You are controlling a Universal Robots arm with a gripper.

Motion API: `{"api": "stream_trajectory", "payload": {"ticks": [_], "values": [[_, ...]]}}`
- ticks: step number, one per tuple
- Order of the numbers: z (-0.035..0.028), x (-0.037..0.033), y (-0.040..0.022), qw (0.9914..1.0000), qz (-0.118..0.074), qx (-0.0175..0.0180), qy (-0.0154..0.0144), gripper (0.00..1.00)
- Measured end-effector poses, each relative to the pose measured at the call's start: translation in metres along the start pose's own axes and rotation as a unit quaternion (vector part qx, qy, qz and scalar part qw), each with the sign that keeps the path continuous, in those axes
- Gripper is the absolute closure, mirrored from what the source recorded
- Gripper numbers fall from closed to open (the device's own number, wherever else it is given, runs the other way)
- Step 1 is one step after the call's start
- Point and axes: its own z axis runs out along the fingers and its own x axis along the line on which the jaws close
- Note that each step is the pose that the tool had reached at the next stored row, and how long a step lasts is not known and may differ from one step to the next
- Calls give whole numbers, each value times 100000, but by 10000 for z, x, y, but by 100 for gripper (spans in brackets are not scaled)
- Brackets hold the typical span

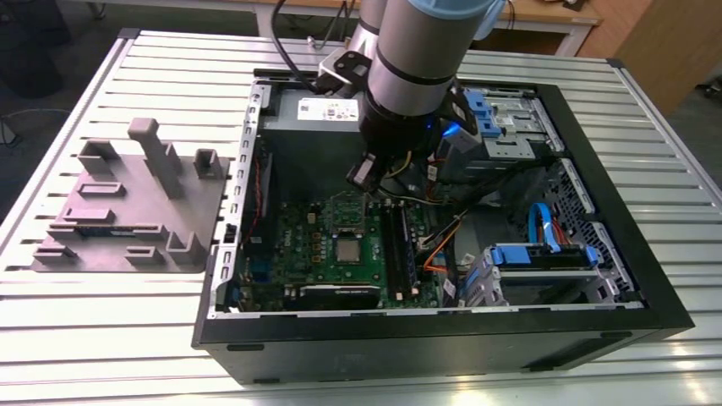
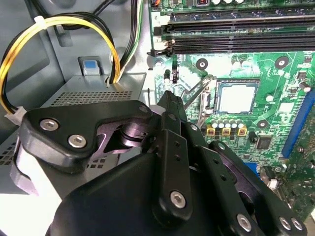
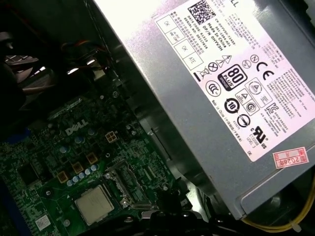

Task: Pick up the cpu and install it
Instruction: 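Close the cpu cover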

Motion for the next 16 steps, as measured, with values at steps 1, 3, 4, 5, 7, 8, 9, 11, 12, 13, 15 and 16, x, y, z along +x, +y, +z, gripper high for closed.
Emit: {"api": "stream_trajectory", "payload": {"ticks": [1, 3, 4, 5, 7, 8, 9, 11, 12, 13, 15, 16], "values": [[-1, 0, 0, 100000, -155, -8, 19, 90], [-1, 0, -1, 99999, -444, -26, 40, 90], [-2, 0, -1, 99998, -579, -38, 54, 90], [-5, 1, 0, 99997, -710, -49, 72, 90], [-9, 1, 0, 99996, -923, -74, 77, 90], [-11, 1, 0, 99995, -1018, -86, 75, 90], [-11, 1, 0, 99994, -1116, -97, 70, 90], [-13, 2, -1, 99992, -1282, -106, 100, 90], [-13, 2, -1, 99991, -1342, -109, 107, 90], [-13, 3, -1, 99990, -1397, -114, 116, 90], [-15, 4, -1, 99988, -1508, -137, 97, 90], [-16, 4, -1, 99988, -1559, -153, 83, 90]]}}
